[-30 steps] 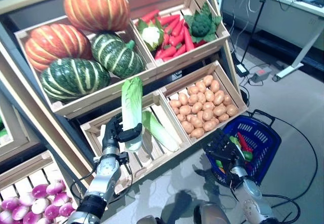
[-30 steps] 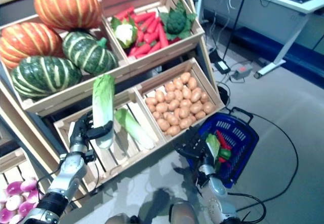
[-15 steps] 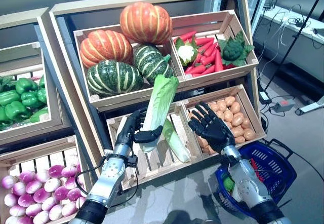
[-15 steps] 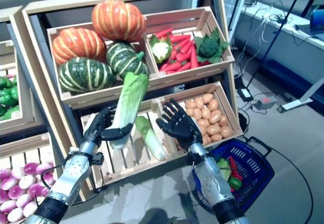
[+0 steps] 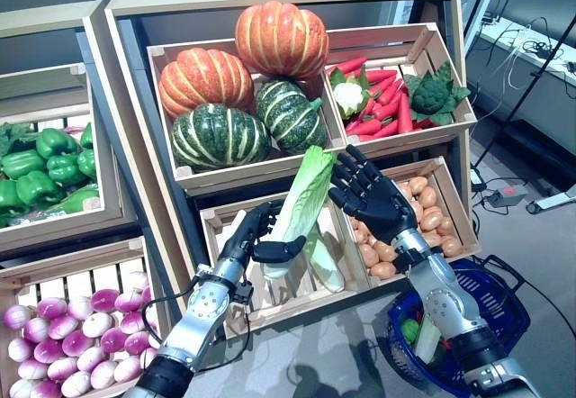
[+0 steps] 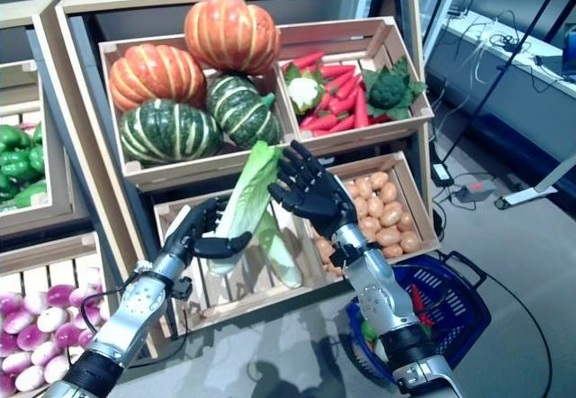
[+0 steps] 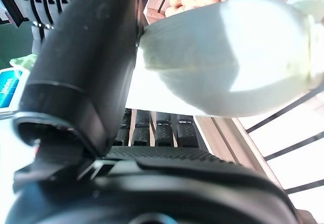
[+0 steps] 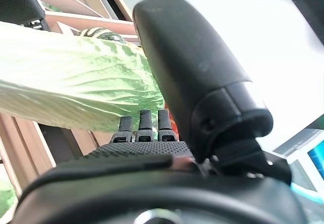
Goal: Put vegetables into the basket
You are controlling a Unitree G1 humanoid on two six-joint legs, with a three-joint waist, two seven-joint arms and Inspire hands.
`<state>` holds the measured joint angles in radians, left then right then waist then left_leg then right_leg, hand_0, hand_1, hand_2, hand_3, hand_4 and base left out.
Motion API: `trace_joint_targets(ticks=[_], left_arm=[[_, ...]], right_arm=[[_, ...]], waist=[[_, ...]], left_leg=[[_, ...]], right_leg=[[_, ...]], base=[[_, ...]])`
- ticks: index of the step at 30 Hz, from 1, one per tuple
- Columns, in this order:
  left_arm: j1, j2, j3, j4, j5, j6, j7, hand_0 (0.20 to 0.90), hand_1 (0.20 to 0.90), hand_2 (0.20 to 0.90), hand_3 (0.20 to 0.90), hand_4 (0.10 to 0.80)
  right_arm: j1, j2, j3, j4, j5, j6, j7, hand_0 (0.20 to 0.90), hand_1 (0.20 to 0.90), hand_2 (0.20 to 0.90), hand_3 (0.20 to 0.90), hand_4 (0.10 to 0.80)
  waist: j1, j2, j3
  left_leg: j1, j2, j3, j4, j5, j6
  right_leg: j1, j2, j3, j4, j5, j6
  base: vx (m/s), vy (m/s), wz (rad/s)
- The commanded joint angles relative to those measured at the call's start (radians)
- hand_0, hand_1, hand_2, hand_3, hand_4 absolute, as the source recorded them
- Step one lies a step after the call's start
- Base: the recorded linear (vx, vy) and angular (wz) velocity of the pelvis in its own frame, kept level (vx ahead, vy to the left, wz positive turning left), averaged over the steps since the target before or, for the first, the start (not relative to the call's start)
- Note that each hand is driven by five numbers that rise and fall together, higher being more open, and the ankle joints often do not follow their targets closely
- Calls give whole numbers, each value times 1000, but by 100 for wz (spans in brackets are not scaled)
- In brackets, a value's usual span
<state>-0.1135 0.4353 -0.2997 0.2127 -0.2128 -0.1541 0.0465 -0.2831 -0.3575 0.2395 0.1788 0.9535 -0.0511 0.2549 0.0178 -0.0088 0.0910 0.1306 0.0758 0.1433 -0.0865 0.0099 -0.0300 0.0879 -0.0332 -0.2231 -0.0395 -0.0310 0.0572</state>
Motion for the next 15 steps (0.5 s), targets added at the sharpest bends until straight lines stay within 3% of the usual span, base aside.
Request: trace_joint_targets(ticks=[1, 13, 15], left_arm=[[-148, 17, -76, -110, -19, -115, -32, 300, 300, 300, 300, 400], [-195, 4, -142, -168, -37, -127, -43, 300, 300, 300, 300, 400], [-205, 4, -153, -187, -38, -118, -30, 300, 300, 300, 300, 400]], right_arm=[[-178, 7, -36, -23, 70, -10, 15, 900, 900, 900, 900, 800], [-172, 30, 36, 79, 19, -21, -6, 900, 900, 900, 900, 800], [-178, 31, 46, 93, -43, -46, -75, 900, 900, 900, 900, 800]], waist=[[-6, -19, -93], [-10, -17, -96], [-11, -15, -93]], left_leg=[[-9, -43, 5, 4, -44, 23], [-4, -47, 13, -1, -49, 28], [-3, -49, 11, -1, -51, 30]], right_leg=[[23, -17, 37, 3, 9, 7], [32, -17, 47, -30, 25, 12], [33, -16, 52, -31, 23, 12]], base=[[0, 0, 0], [3, 4, 1], [0, 0, 0]])
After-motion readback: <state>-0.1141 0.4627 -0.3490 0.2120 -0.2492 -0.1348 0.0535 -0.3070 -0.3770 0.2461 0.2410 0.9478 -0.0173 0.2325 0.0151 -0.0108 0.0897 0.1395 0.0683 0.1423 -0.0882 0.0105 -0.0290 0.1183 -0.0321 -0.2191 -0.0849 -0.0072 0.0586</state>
